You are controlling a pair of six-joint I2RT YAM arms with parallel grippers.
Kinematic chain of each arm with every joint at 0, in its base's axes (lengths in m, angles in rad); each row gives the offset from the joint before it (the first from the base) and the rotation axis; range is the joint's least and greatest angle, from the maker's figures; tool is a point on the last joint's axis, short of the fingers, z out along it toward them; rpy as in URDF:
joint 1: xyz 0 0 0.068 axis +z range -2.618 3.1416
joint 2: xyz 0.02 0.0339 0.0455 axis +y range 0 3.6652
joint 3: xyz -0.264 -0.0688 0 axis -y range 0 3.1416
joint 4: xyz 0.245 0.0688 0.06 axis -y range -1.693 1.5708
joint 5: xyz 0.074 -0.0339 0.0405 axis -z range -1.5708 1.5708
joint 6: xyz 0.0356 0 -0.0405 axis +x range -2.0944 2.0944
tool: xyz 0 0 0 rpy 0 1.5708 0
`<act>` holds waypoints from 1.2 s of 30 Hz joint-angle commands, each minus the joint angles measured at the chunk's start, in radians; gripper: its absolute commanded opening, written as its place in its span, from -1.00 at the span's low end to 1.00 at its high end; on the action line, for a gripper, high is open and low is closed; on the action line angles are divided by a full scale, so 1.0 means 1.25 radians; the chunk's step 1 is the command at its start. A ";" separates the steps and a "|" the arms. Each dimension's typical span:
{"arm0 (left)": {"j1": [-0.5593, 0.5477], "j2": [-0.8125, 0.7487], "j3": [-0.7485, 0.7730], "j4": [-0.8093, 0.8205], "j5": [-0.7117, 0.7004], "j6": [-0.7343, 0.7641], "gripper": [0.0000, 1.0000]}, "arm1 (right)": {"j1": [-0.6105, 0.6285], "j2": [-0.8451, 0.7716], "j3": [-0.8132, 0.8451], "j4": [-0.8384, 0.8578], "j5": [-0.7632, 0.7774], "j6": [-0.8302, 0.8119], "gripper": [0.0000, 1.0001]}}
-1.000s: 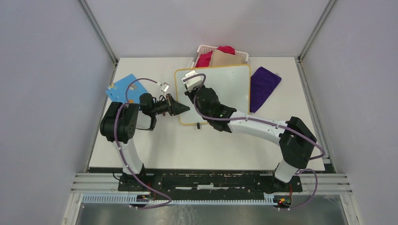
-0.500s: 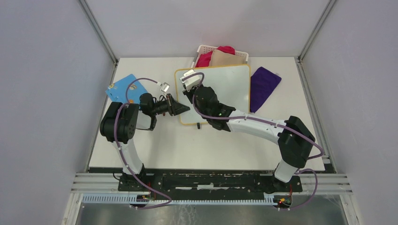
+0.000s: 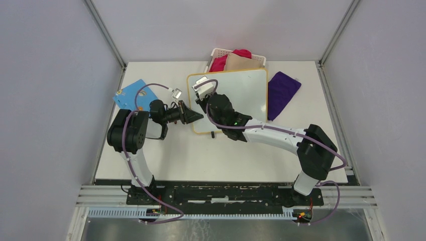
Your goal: Write a sentence on the whiteboard
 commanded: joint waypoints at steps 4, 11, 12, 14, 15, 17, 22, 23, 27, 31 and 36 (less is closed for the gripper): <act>-0.005 -0.015 -0.001 -0.035 -0.040 0.048 -0.96 | -0.011 -0.038 -0.041 0.005 0.051 0.013 -1.00; -0.007 -0.016 -0.001 -0.036 -0.042 0.049 -0.96 | -0.015 -0.056 -0.065 0.011 0.058 0.015 -1.00; -0.007 -0.015 -0.001 -0.036 -0.041 0.049 -0.96 | -0.015 -0.057 -0.067 0.009 0.057 0.015 -1.00; -0.007 -0.016 -0.001 -0.037 -0.041 0.049 -0.96 | -0.015 -0.062 -0.077 0.008 0.052 0.015 -1.00; -0.007 -0.017 -0.001 -0.037 -0.042 0.049 -0.96 | -0.015 -0.065 -0.083 0.008 0.049 0.015 -1.00; -0.007 -0.016 -0.001 -0.037 -0.041 0.049 -0.96 | -0.014 -0.073 -0.096 0.008 0.035 0.013 -1.00; -0.009 -0.018 -0.001 -0.036 -0.041 0.049 -0.96 | -0.015 -0.082 -0.114 0.011 -0.011 0.009 -1.00; -0.010 -0.018 -0.001 -0.037 -0.041 0.049 -0.96 | -0.015 -0.081 -0.116 0.012 -0.021 0.009 -1.00; -0.012 -0.020 -0.001 -0.038 -0.041 0.051 -0.96 | -0.015 -0.079 -0.110 0.014 -0.058 0.013 -1.00; -0.013 -0.021 -0.001 -0.044 -0.042 0.055 -0.96 | -0.012 -0.071 -0.096 0.016 -0.080 0.023 -1.00; -0.015 -0.020 0.001 -0.046 -0.042 0.056 -0.96 | -0.012 -0.048 -0.066 0.014 -0.089 0.037 -1.00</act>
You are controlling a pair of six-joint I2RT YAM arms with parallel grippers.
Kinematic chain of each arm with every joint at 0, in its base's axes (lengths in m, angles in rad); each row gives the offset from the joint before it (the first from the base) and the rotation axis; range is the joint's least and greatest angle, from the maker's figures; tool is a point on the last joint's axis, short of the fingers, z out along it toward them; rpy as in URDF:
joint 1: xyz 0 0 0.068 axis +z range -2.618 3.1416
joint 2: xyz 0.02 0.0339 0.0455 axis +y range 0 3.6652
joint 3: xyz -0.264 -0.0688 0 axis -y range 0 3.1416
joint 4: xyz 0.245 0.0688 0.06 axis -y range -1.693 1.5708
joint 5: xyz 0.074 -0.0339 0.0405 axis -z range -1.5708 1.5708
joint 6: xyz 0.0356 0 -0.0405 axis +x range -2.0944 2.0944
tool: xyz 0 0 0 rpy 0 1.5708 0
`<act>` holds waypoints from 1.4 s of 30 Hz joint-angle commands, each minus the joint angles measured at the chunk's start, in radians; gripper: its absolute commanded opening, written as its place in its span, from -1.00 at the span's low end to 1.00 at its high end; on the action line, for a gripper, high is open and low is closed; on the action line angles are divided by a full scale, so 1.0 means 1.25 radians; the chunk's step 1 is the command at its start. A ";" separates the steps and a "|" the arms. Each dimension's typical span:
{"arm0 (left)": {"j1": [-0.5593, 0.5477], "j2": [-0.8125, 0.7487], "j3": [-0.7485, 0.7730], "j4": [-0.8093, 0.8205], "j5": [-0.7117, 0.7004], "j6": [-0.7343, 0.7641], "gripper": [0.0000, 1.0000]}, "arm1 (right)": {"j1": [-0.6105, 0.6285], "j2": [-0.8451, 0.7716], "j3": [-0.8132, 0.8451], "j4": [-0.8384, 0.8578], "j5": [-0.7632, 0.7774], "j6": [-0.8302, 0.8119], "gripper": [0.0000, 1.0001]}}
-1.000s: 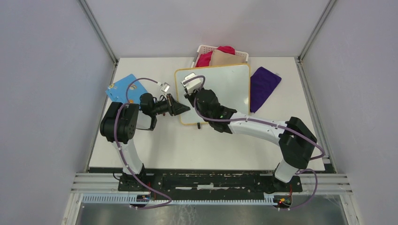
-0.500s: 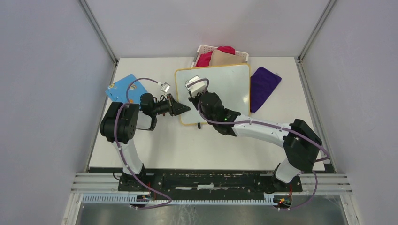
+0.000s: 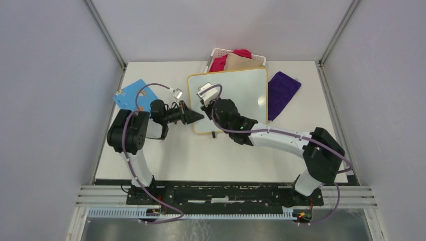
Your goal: Write a sentence on the whiteboard
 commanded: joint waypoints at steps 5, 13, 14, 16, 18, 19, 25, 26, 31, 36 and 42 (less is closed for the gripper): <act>-0.007 -0.014 0.001 -0.040 -0.037 0.053 -0.96 | -0.001 0.034 0.077 0.014 -0.032 0.037 -1.00; -0.007 -0.015 0.003 -0.052 -0.038 0.061 -0.96 | -0.001 -0.035 0.029 0.041 -0.043 0.041 -1.00; -0.007 -0.015 0.002 -0.052 -0.038 0.061 -0.96 | -0.001 -0.055 0.014 0.049 -0.035 0.037 -1.00; -0.007 -0.016 0.003 -0.053 -0.038 0.062 -0.96 | -0.007 -0.084 -0.014 0.059 -0.019 0.032 -1.00; -0.007 -0.016 0.003 -0.054 -0.038 0.062 -0.96 | -0.022 -0.106 -0.039 0.065 -0.016 0.031 -1.00; -0.007 -0.014 0.004 -0.055 -0.038 0.063 -0.96 | -0.029 -0.111 -0.047 0.066 -0.017 0.029 -1.00; -0.007 -0.014 0.002 -0.055 -0.039 0.063 -0.96 | -0.050 -0.125 -0.065 0.060 -0.035 0.025 -1.00; -0.007 -0.015 0.003 -0.055 -0.039 0.064 -0.96 | -0.050 -0.123 -0.065 0.064 -0.038 0.024 -1.00; -0.007 -0.017 0.003 -0.058 -0.039 0.065 -0.96 | -0.051 -0.106 -0.050 0.067 -0.046 0.025 -1.00; -0.007 -0.016 0.002 -0.059 -0.038 0.066 -0.96 | -0.050 -0.089 -0.026 0.067 -0.048 0.029 -1.00; -0.007 -0.017 0.003 -0.059 -0.038 0.066 -0.96 | -0.050 -0.063 0.006 0.052 -0.037 0.030 -1.00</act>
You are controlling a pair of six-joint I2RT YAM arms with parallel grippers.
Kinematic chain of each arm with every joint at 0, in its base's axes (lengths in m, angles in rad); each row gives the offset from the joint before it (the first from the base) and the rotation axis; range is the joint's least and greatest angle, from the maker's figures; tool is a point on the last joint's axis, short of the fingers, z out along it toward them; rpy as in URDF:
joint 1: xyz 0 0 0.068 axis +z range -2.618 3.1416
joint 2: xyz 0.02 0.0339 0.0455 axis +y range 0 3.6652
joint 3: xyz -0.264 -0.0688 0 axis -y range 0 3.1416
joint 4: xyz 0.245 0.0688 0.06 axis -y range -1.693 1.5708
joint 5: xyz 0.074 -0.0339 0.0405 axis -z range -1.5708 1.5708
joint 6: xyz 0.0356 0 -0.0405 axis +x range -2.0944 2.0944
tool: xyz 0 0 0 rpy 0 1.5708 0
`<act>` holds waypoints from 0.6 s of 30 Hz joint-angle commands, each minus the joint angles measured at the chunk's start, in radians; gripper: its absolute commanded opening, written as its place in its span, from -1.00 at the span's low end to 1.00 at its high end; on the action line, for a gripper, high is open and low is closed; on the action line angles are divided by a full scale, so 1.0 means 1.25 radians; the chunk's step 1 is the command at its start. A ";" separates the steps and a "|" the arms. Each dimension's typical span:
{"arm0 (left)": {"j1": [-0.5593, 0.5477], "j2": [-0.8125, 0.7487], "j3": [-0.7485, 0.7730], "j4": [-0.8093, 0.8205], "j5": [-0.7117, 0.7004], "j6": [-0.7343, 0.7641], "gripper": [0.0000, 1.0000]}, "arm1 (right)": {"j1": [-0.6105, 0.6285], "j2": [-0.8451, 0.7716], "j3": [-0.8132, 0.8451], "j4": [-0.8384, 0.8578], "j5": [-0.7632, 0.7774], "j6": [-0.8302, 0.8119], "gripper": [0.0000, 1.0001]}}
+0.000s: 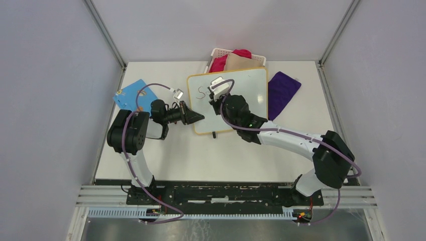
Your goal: Write a sentence on the whiteboard
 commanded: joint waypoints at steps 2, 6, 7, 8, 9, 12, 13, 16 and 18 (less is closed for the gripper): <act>-0.004 -0.013 0.003 -0.041 -0.041 0.054 -0.96 | 0.002 0.017 0.057 0.028 0.006 0.004 -1.00; -0.004 -0.015 0.004 -0.045 -0.041 0.056 -0.96 | 0.001 0.030 0.071 0.024 0.011 0.004 -1.00; -0.004 -0.015 0.005 -0.046 -0.041 0.057 -0.96 | 0.000 0.032 0.074 0.024 0.014 0.004 -1.00; -0.004 -0.015 0.005 -0.049 -0.041 0.058 -0.96 | 0.000 0.035 0.073 0.022 0.016 0.004 -1.00; -0.004 -0.016 0.005 -0.050 -0.041 0.059 -0.96 | 0.000 0.037 0.073 0.022 0.018 0.004 -1.00; -0.003 -0.015 0.006 -0.051 -0.041 0.060 -0.96 | -0.003 0.041 0.073 0.013 0.023 0.005 -1.00; -0.004 -0.015 0.005 -0.051 -0.041 0.061 -0.96 | -0.004 0.043 0.074 0.010 0.023 0.007 -1.00; -0.004 -0.015 0.006 -0.052 -0.041 0.061 -0.96 | -0.006 0.046 0.066 0.004 0.028 0.008 -1.00; -0.004 -0.016 0.006 -0.053 -0.041 0.061 -0.96 | -0.009 0.044 0.058 0.003 0.032 0.011 -1.00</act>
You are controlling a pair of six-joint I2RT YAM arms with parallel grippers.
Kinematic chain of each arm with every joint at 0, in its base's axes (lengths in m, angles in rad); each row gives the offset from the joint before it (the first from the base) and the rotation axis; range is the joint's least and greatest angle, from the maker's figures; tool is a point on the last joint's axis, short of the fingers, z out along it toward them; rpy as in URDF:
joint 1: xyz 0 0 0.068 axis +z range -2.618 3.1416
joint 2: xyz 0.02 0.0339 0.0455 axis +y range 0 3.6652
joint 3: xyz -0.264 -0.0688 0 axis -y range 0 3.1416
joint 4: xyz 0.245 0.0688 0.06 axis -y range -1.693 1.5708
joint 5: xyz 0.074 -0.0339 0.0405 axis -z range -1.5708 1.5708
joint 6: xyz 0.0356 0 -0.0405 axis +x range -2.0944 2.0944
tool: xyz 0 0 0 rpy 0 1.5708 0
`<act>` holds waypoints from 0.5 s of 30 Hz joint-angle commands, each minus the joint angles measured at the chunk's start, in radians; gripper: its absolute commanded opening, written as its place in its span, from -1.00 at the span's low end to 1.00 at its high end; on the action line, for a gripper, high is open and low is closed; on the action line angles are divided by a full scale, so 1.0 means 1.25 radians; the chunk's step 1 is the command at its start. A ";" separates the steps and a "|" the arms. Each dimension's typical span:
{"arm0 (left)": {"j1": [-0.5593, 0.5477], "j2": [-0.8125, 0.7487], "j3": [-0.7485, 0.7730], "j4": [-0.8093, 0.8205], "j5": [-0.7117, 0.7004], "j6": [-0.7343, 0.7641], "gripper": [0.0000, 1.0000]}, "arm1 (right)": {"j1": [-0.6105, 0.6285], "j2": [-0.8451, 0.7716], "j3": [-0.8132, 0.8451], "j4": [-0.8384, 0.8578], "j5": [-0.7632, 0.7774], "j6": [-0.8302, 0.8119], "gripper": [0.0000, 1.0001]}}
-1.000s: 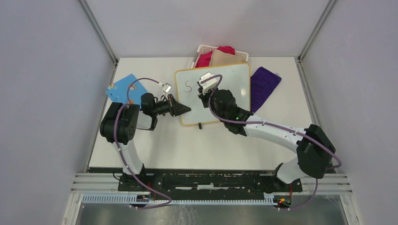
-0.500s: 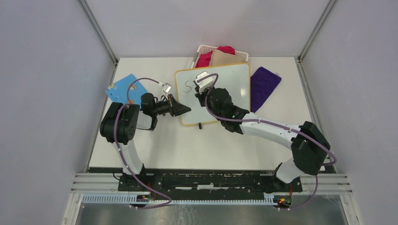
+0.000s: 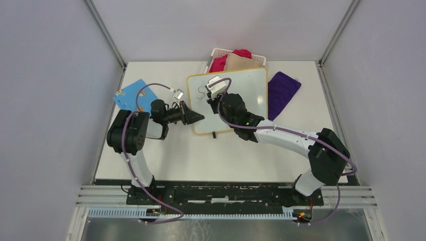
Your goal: Write a sentence on the whiteboard
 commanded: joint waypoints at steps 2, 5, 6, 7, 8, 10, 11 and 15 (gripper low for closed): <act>-0.004 -0.012 0.005 -0.044 -0.041 0.051 -0.96 | -0.008 0.001 0.011 0.010 0.023 0.009 -1.00; -0.004 -0.012 0.005 -0.043 -0.041 0.051 -0.96 | -0.009 -0.001 0.004 0.006 0.025 0.011 -1.00; -0.004 -0.012 0.005 -0.044 -0.040 0.051 -0.96 | -0.009 -0.003 0.001 0.005 0.025 0.012 -1.00; -0.004 -0.012 0.004 -0.044 -0.041 0.051 -0.96 | -0.009 -0.005 -0.006 0.005 0.025 0.012 -1.00; -0.004 -0.013 0.005 -0.044 -0.040 0.051 -0.96 | -0.009 -0.008 -0.011 0.005 0.024 0.013 -1.00; -0.004 -0.014 0.004 -0.045 -0.041 0.051 -0.96 | -0.009 -0.015 -0.026 0.005 0.025 0.015 -1.00; -0.004 -0.013 0.005 -0.045 -0.040 0.050 -0.96 | -0.009 -0.018 -0.032 0.005 0.025 0.016 -1.00; -0.005 -0.012 0.005 -0.045 -0.041 0.049 -0.96 | -0.009 -0.032 -0.058 0.007 0.017 0.023 -1.00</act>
